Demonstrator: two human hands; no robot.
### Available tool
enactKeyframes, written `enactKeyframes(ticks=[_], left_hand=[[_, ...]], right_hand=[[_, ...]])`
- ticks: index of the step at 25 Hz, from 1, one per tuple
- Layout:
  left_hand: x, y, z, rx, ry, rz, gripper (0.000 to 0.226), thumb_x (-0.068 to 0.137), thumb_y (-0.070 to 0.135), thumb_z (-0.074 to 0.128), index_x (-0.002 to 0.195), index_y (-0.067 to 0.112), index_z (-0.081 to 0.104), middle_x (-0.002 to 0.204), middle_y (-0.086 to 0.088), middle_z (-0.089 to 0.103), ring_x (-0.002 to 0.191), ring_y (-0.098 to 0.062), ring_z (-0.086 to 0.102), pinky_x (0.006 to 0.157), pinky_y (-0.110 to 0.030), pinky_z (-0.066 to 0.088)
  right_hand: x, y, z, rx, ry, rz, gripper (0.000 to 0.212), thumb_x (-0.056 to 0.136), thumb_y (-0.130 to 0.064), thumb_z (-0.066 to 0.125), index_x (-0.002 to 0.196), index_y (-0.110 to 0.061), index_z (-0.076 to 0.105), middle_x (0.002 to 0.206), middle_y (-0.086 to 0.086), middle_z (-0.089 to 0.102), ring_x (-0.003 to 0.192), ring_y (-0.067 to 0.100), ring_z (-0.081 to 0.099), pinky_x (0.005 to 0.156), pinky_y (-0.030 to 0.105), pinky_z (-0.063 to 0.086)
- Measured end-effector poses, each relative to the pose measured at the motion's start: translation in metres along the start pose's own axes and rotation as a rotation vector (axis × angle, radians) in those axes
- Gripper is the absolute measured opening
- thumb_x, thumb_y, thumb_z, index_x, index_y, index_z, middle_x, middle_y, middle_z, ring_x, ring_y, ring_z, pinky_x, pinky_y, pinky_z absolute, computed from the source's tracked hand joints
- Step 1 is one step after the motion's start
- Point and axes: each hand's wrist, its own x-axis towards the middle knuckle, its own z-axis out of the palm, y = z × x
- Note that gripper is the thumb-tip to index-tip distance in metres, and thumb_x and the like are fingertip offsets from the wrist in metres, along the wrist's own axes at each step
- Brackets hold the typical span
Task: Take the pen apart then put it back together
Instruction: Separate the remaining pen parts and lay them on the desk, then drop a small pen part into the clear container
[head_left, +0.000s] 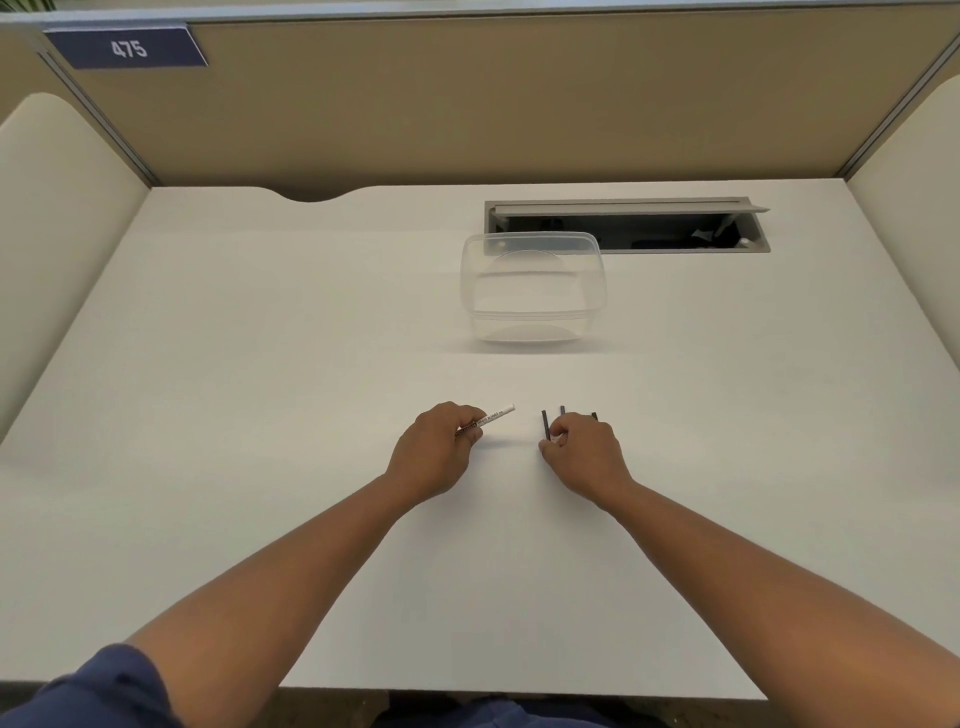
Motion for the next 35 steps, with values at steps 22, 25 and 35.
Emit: enactKeyframes(ticks=[22,25,35], left_hand=[[0.001,0.006,-0.005,-0.177,-0.028,-0.126,0.016,0.099,0.024,0.058,0.108,0.025,0.071,0.099,0.007,0.068,0.087,-0.02,0.062,0.084,-0.038,0.053],[0.006,0.007,-0.007,-0.186,-0.053,-0.143,0.017,0.099,0.026,0.057,0.11,0.027,0.071,0.1,0.007,0.069,0.088,-0.018,0.063,0.084,-0.039,0.055],[0.033,0.004,-0.007,0.031,-0.143,-0.008,0.019,0.102,0.024,0.049,0.108,0.027,0.067,0.099,0.004,0.061,0.092,-0.021,0.058,0.081,-0.042,0.052]], right_hand=[[0.023,-0.032,-0.026,0.084,0.09,-0.112,0.025,0.085,-0.028,0.067,0.108,-0.018,0.069,0.079,-0.006,0.067,0.089,0.023,0.067,0.083,0.038,0.054],[0.038,-0.05,-0.056,0.048,0.155,-0.203,0.02,0.085,-0.026,0.063,0.102,-0.021,0.07,0.078,-0.007,0.069,0.084,0.02,0.066,0.079,0.033,0.052],[0.119,-0.087,-0.11,-0.24,0.218,-0.336,0.018,0.083,-0.019,0.058,0.094,-0.022,0.073,0.09,-0.002,0.07,0.082,0.023,0.062,0.068,0.033,0.053]])
